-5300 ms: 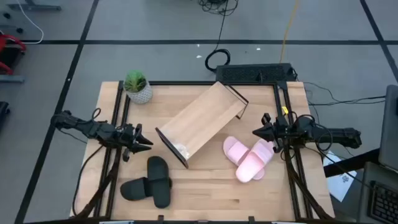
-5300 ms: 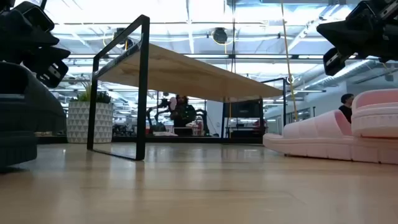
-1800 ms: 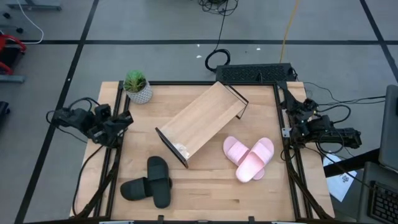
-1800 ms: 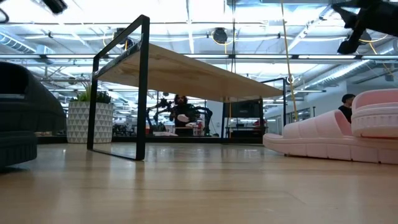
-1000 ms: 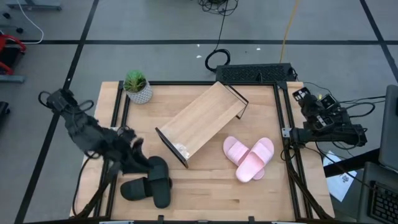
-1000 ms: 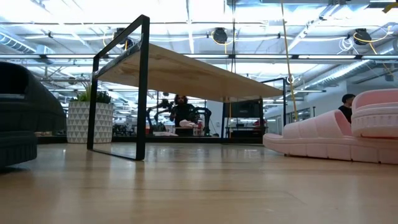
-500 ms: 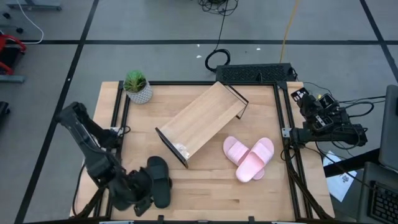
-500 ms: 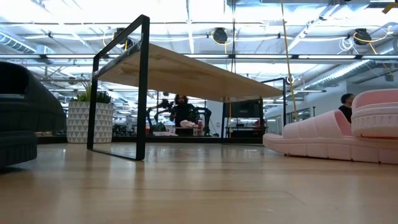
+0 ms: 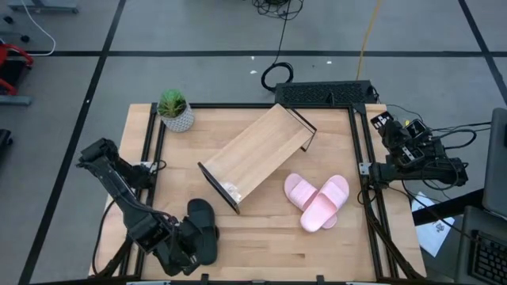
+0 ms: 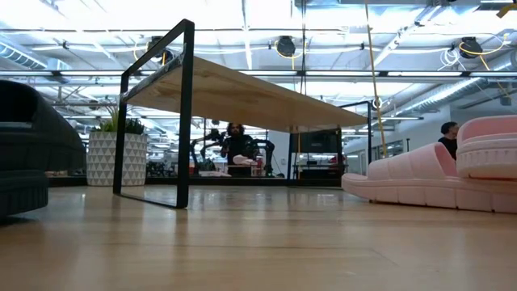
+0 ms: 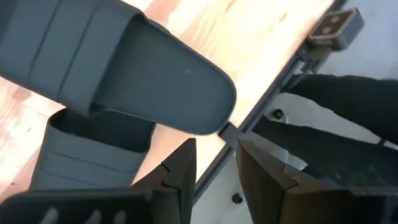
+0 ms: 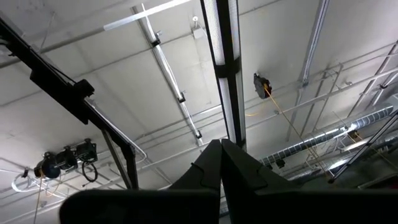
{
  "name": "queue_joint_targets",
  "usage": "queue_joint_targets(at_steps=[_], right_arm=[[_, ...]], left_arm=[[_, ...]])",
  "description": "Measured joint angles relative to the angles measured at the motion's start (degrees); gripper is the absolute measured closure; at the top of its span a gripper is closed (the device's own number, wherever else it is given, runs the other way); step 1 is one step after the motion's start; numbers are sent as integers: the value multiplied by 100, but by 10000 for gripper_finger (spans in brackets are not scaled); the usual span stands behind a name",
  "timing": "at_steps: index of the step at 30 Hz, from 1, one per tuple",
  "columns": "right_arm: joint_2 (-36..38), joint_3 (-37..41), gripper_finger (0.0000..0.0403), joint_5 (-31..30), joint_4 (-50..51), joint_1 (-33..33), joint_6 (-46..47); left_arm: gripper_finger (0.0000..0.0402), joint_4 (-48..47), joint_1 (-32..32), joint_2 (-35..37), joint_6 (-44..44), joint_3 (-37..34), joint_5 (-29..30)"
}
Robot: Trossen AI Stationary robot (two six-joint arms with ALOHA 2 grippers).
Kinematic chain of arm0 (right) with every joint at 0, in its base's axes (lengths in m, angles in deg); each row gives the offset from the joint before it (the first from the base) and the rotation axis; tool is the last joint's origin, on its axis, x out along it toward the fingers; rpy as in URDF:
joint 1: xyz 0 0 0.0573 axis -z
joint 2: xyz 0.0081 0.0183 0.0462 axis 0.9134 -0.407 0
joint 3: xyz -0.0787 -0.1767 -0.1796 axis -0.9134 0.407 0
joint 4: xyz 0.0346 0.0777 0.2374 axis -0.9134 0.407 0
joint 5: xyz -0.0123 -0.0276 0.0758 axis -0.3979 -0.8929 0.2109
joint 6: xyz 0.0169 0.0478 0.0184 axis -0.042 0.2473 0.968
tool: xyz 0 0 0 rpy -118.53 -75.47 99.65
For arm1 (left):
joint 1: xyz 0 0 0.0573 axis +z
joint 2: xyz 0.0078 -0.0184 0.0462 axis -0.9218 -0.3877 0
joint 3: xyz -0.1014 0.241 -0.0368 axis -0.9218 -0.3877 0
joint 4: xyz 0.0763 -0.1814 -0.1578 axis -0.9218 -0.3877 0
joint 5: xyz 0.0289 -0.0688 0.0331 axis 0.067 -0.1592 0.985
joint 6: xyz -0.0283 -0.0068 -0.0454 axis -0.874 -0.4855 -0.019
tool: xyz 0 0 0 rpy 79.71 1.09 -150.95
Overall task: Pick and place slides into the shelf
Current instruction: Put the top black slide on the shelf
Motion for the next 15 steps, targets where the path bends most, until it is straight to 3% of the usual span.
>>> queue_joint_targets(at_steps=[9,15], right_arm=[[0,-2,403,0,2,0,1],[0,-4,403,0,-2,0,109]], left_arm=[[289,107,221,-4,17,0,92],[289,-844,495,6,145,0,254]])
